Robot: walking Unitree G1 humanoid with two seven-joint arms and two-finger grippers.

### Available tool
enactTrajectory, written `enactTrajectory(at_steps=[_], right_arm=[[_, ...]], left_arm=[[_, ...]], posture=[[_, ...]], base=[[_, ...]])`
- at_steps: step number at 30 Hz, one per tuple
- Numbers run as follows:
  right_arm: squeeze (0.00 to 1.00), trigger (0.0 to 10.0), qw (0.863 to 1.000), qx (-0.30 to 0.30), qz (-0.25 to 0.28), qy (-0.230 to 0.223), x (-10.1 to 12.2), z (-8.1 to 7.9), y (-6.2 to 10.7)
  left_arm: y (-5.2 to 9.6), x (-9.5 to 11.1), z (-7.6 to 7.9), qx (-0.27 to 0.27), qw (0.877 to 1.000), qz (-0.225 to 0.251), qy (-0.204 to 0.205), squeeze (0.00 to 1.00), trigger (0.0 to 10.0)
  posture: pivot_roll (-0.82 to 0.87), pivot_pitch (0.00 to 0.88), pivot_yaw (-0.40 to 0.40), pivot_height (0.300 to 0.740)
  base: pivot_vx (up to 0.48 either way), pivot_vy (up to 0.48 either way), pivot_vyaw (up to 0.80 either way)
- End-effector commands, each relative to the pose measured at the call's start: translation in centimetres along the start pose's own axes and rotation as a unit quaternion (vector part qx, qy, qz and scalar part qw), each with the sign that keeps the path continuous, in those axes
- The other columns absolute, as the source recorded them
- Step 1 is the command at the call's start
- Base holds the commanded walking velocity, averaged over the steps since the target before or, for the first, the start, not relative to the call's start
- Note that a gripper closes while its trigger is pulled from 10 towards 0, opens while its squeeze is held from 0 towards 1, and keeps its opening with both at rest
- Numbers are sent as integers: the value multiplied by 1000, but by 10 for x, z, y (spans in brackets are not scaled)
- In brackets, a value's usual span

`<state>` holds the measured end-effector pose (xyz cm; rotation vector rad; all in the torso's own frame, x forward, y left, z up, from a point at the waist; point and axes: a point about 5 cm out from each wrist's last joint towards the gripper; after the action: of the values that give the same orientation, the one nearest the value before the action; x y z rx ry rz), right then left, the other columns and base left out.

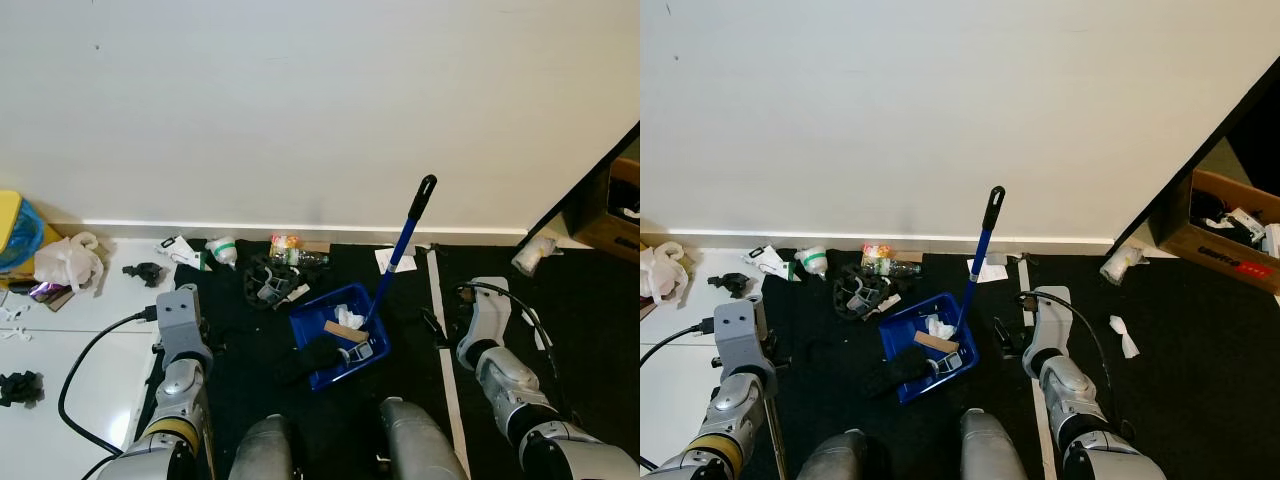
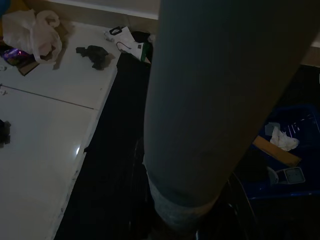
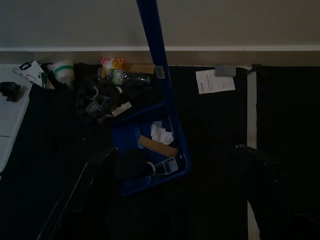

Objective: Sweep floor

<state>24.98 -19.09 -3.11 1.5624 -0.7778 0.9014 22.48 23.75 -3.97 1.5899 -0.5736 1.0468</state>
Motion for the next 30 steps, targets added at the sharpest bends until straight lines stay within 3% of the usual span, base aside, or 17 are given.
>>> enactTrajectory(at_steps=[1,30], right_arm=[[0,10000,1000,-8,-11,-9,-5,3,2],[0,10000,1000,-7,-14,-7,-5,3,2]], left_arm=[[5,-13,6,-4,999,-26,26,0,10000],[4,-13,6,-4,999,-25,25,0,10000]], posture=[[14,101,-46,740],[16,92,-51,740]], base=[[0,0,0],[0,0,0]])
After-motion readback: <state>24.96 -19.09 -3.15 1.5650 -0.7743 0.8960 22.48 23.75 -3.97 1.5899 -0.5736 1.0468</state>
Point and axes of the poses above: a point about 5 cm out from each wrist's last joint towards the gripper, its own y axis pointing back from the gripper into the wrist, its own x axis along the axis of the wrist's last joint, z = x × y, and after that the axes turned 4 degrees about y, right-handed
